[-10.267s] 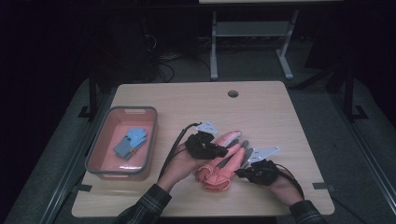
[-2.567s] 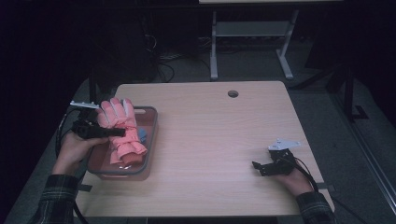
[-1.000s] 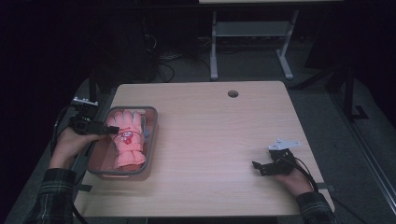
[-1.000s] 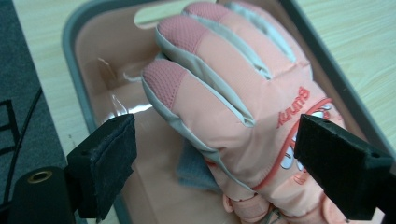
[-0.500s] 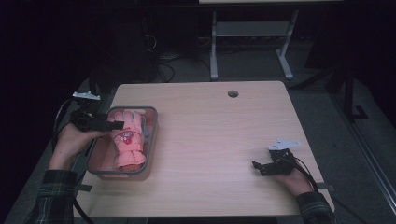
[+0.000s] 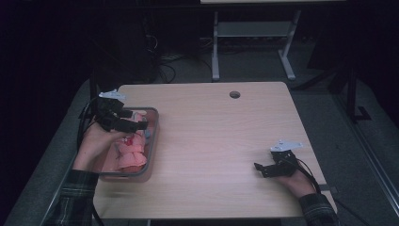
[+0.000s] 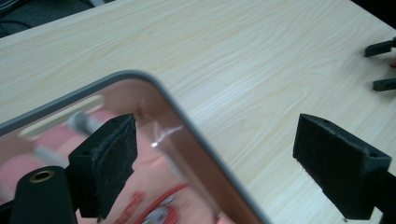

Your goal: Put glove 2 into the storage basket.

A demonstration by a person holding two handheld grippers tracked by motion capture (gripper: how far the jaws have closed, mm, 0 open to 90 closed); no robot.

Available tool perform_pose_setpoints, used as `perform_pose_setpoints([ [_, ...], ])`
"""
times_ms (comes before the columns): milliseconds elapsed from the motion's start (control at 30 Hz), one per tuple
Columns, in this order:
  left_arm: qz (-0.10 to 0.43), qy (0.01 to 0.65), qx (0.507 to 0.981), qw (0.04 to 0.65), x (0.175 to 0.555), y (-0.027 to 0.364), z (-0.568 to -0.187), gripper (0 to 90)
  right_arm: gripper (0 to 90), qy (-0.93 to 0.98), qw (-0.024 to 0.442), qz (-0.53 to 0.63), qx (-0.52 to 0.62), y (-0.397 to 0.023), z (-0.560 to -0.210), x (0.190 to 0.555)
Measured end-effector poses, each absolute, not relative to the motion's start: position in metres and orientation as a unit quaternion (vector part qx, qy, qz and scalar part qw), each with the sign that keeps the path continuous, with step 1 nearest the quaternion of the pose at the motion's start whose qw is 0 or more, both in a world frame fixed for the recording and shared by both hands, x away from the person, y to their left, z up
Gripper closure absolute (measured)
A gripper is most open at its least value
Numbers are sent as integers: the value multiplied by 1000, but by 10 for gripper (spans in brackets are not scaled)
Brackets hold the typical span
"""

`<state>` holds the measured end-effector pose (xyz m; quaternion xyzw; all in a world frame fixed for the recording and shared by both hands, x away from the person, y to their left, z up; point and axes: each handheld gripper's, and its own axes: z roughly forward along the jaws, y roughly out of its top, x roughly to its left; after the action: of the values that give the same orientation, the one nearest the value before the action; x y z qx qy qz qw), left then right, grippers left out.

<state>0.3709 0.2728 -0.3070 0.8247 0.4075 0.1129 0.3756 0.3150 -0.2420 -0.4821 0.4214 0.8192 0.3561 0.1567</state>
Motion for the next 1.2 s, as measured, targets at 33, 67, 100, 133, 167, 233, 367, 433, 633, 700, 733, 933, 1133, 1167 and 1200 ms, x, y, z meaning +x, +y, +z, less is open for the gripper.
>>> perform_pose_setpoints([
  [33,113,405,826,376,371,269,-307,133,96,819,157,356,421,-242,-482,315],
  [67,113,400,827,379,370,264,-309,133,97,819,157,356,421,-242,-482,315],
  [100,112,396,827,382,370,259,-310,133,97,819,157,356,421,-242,-482,315],
  [133,111,393,828,384,369,255,-311,134,96,819,157,356,421,-242,-482,315],
  [167,112,390,829,385,369,252,-312,135,96,819,157,356,421,-242,-482,315],
  [233,110,383,829,392,366,242,-315,135,96,819,157,356,421,-242,-482,315],
  [367,106,369,833,400,362,225,-322,137,95,819,157,356,421,-242,-482,315],
  [433,105,365,832,404,359,220,-324,137,95,819,157,356,421,-242,-482,315],
  [633,103,352,832,417,353,200,-335,141,95,819,157,356,421,-242,-482,315],
  [700,101,346,834,417,351,194,-338,141,95,819,157,356,421,-242,-482,315],
  [733,99,346,834,417,350,192,-339,141,95,819,157,356,421,-242,-482,315],
  [933,94,326,843,418,343,168,-354,141,95,819,157,356,421,-242,-482,315],
  [1133,90,313,851,412,337,148,-372,141,95,819,157,356,421,-242,-482,315],
  [1167,88,313,851,411,336,145,-377,141,95,819,156,356,422,-242,-482,315],
  [1200,86,312,854,407,335,142,-381,141,95,820,156,356,421,-242,-482,315],
])
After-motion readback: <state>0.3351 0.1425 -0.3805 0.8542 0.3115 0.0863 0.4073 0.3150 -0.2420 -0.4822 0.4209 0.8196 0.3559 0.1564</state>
